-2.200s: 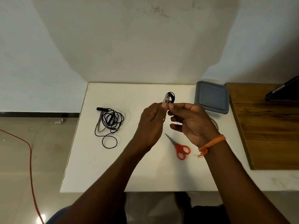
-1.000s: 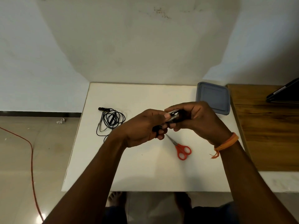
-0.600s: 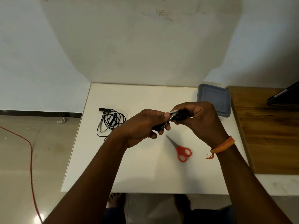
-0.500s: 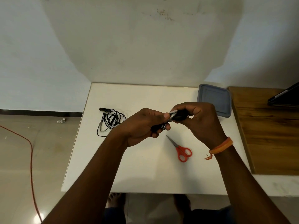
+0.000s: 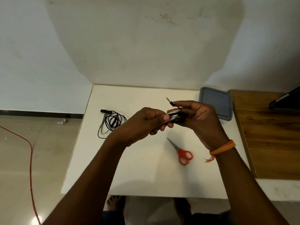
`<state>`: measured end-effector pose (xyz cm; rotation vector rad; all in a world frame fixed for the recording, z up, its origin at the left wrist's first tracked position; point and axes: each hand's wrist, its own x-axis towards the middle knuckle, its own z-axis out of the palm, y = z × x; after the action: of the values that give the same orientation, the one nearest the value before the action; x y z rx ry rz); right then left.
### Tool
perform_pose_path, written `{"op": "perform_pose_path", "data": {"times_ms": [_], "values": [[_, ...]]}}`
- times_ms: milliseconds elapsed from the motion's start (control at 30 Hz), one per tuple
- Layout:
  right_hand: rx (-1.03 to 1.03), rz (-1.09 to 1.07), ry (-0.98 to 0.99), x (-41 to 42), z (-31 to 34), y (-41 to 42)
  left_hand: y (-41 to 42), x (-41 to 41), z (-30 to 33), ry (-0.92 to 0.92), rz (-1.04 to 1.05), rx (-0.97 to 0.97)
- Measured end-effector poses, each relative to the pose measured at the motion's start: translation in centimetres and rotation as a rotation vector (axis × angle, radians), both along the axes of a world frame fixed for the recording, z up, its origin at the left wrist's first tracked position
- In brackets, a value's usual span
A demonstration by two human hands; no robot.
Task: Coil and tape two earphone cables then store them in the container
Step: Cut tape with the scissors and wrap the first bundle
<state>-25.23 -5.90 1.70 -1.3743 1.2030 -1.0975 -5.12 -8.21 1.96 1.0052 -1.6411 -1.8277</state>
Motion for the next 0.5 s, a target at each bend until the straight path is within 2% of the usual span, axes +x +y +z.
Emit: {"op": "perform_pose_path", "data": {"times_ms": [67,133,233,500], "values": [[0.163,0.106,-0.253,-0.9,-0.5,0.1,0.3,-0.4,0.0,-0.024,-0.049,-0.043],[0.216,0.202,-0.314,-1.5,-0.9,0.1,0.4,-0.6,0.0,-0.045,-0.096,-0.062],[0.253,0.266,-0.283,-2.2,-1.0,0.2,0.4,-0.7,0.0,-0.042,-0.139,-0.063],[0.158,0.010,-0.153,-0.7,-1.1,0.0,0.6,-0.8,-0.2,-0.066,-0.165,-0.033]]}}
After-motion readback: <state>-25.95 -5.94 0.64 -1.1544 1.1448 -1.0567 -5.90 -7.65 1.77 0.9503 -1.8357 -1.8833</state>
